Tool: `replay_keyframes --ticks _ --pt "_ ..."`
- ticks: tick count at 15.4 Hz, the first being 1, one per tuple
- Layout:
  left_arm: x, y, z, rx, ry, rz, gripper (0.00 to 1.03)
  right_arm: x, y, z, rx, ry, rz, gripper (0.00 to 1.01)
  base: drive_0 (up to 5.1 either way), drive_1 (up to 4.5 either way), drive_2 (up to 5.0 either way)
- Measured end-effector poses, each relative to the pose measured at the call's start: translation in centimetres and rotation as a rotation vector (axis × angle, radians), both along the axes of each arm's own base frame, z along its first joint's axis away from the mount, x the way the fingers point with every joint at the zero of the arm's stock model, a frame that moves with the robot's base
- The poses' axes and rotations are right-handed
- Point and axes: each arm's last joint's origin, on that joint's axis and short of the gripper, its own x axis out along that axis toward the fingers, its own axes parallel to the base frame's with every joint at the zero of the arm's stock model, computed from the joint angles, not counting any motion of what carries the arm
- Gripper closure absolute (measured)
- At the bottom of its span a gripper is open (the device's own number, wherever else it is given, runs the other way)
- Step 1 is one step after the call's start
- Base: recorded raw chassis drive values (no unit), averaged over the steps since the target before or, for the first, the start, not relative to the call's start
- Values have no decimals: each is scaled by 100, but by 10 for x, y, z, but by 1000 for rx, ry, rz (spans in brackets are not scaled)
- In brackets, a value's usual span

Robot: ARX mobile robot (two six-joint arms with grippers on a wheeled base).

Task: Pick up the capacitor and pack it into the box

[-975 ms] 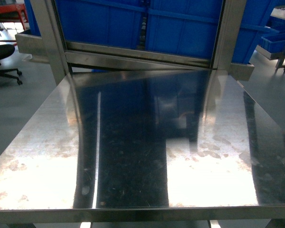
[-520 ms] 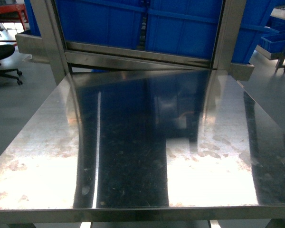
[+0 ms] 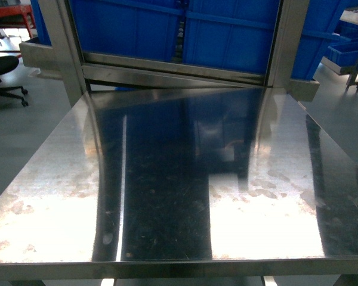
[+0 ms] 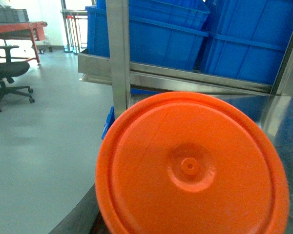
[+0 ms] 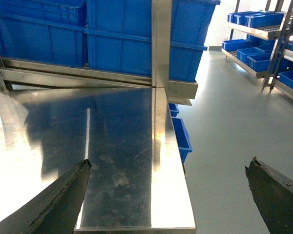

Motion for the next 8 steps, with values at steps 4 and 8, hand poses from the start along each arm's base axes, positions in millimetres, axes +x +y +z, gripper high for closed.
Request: replay_keyframes --ticks 4,8 --pt "-12 0 -1 1 -3 3 59 0 0 0 0 -1 1 3 0 0 0" --pt "-11 0 -4 1 13 0 59 0 0 0 0 0 0 3 0 0 0"
